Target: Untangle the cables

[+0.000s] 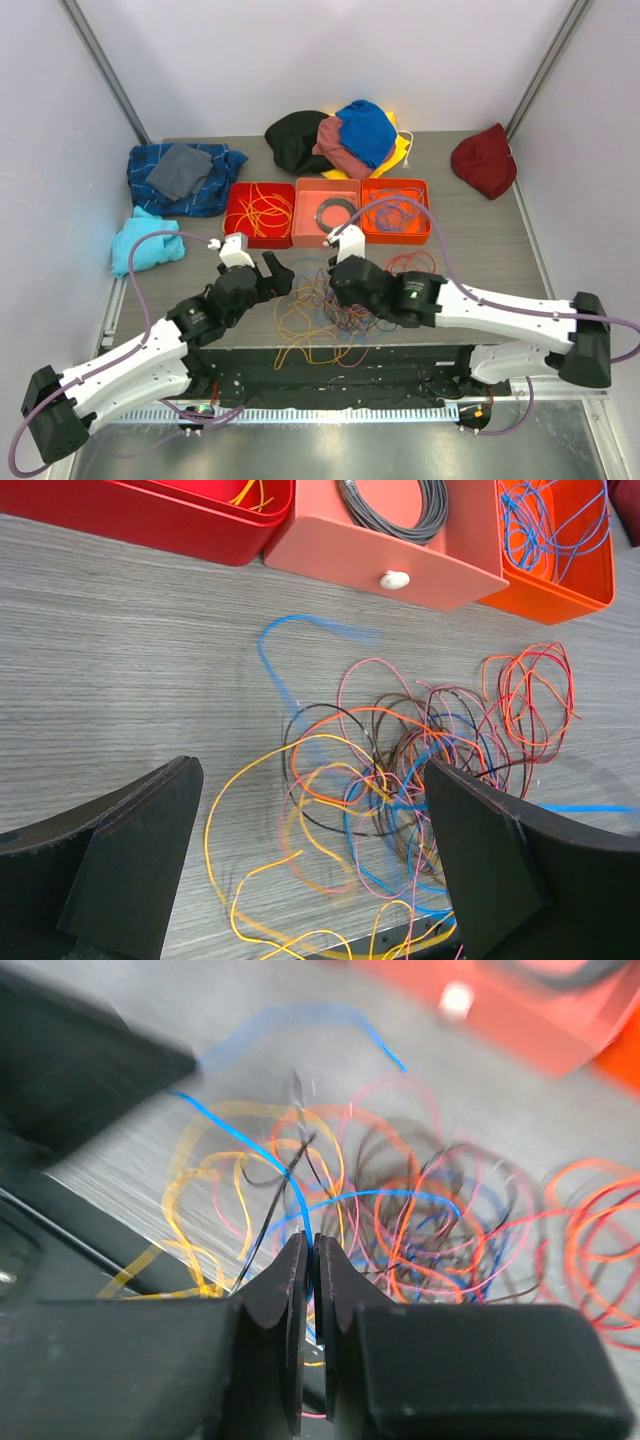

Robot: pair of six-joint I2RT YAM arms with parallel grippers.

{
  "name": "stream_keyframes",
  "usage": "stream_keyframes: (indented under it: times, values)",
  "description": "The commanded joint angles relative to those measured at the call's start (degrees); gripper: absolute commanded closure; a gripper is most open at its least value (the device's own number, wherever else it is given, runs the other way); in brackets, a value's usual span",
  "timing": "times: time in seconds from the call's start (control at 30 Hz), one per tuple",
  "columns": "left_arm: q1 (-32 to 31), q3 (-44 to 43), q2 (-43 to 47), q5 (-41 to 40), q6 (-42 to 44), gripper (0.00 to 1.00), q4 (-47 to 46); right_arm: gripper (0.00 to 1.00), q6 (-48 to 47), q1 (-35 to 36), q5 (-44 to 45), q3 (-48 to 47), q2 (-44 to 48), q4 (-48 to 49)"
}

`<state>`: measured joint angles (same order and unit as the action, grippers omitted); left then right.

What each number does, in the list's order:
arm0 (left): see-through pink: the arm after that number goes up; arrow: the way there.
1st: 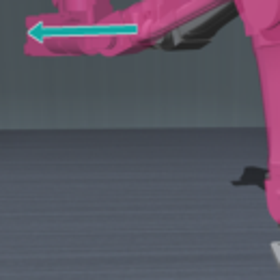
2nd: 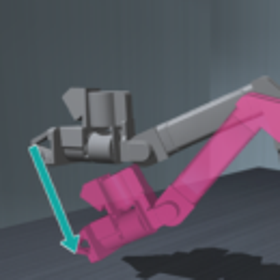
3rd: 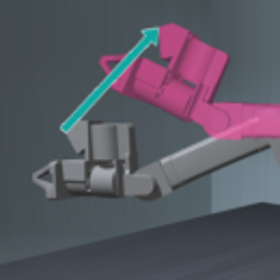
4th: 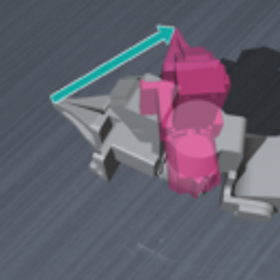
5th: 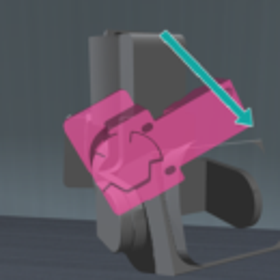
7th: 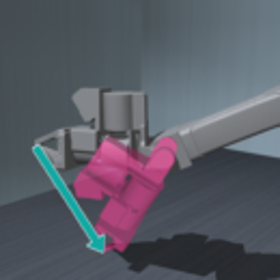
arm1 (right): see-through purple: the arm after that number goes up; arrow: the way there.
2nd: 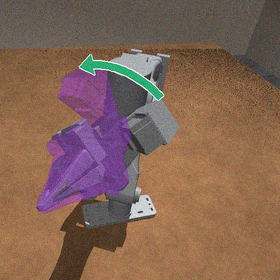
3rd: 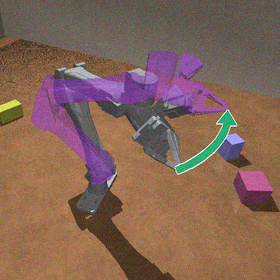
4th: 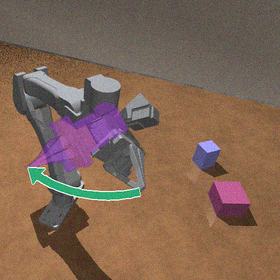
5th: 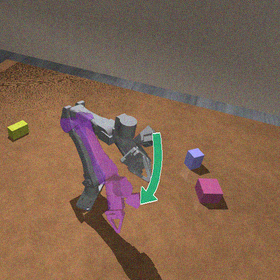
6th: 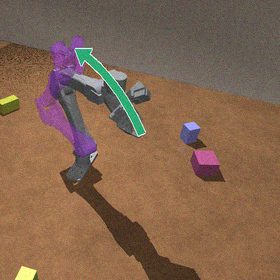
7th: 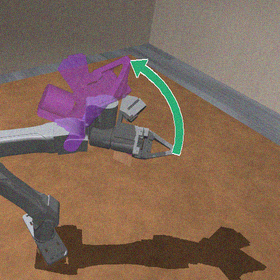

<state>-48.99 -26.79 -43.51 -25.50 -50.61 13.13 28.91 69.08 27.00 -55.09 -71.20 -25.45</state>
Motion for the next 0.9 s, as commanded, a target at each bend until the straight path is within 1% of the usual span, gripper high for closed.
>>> stream_keyframes:
  times: [0.0,0.13,0.23,0.33,0.4,0.47,0.53,0.6,0.67,0.7,0.73,0.87]
  values:
    - [0.2,-0.5,-0.4,-0.7,0.4,0.02,-2.8,0.89,-3.1,0.3,8.1,-7.7,5.8,-9.9]
    - [0.2,-1.1,-0.4,-0.6,1.5,0.02,-4.3,0.91,-6.1,0.4,12.2,-15.7,8.7,-14.9]
    - [0.2,-1.3,0.1,-0.2,2.3,0.01,-5.7,0.93,-7.7,0.3,13.5,-19.7,9.6,-17.2]
    - [0.2,-0.2,1.7,2.3,2.9,0.00,-10.0,0.97,-8.0,0.3,14.2,-21.7,10.3,-18.4]
    - [0.3,1.0,3.0,4.6,3.0,0.00,-14.9,0.99,-8.0,0.4,14.7,-22.4,10.6,-18.7]
    - [0.2,2.5,3.4,6.1,3.0,0.00,-19.6,0.99,-7.9,0.3,15.1,-23.6,11.3,-18.6]
    - [0.2,2.9,3.4,7.8,2.8,0.00,-21.2,0.99,-7.8,0.3,16.2,-24.8,11.6,-18.6]
    - [0.2,2.7,2.8,8.6,2.6,0.00,-22.3,0.99,-8.6,0.4,19.8,-26.2,12.1,-18.8]
    - [0.2,2.4,2.3,9.1,2.4,0.00,-22.5,0.99,-10.7,0.3,22.6,-30.0,12.3,-19.2]
    - [0.2,2.4,2.0,9.1,2.4,0.00,-22.6,0.99,-11.5,0.3,25.7,-31.6,12.3,-19.2]
    - [0.2,2.4,1.8,9.2,2.3,0.00,-22.8,0.99,-12.3,0.4,27.6,-35.1,12.1,-19.1]
    - [0.3,3.6,1.1,10.7,2.0,0.00,-26.1,0.99,-16.9,0.4,30.0,-42.6,10.6,-18.8]
